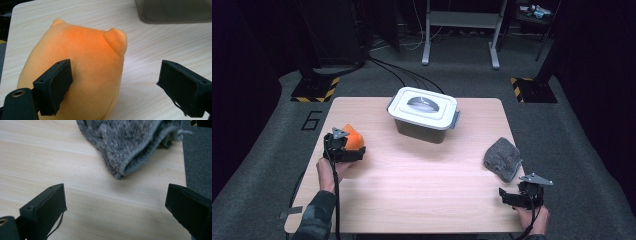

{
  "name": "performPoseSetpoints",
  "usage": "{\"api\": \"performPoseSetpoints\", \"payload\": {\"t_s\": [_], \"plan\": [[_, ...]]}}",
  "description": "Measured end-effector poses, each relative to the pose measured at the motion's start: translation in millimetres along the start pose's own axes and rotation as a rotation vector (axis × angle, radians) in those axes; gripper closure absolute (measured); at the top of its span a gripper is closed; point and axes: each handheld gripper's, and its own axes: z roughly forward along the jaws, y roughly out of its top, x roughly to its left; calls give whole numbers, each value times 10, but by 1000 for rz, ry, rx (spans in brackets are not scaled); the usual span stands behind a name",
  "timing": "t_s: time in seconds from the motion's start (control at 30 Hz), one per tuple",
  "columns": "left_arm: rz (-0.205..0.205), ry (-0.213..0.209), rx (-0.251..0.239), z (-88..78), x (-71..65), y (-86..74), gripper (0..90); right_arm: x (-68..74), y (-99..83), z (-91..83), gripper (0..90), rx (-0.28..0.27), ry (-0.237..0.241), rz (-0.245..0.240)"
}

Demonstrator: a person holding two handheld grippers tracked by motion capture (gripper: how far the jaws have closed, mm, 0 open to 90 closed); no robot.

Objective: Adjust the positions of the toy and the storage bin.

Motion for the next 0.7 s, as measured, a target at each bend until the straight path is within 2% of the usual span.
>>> {"api": "performPoseSetpoints", "payload": {"t_s": [0.27, 0.5, 0.7], "plan": [[-31, -32, -32, -144, 30, -51, 105, 139, 249, -181, 30, -13, 59, -50], [-31, -47, -59, -322, 36, -96, 105, 296, 510, -158, 43, -22, 102, -106], [-36, -38, -59, -427, 42, -250, 105, 407, 757, -108, 53, -38, 135, -141]]}}
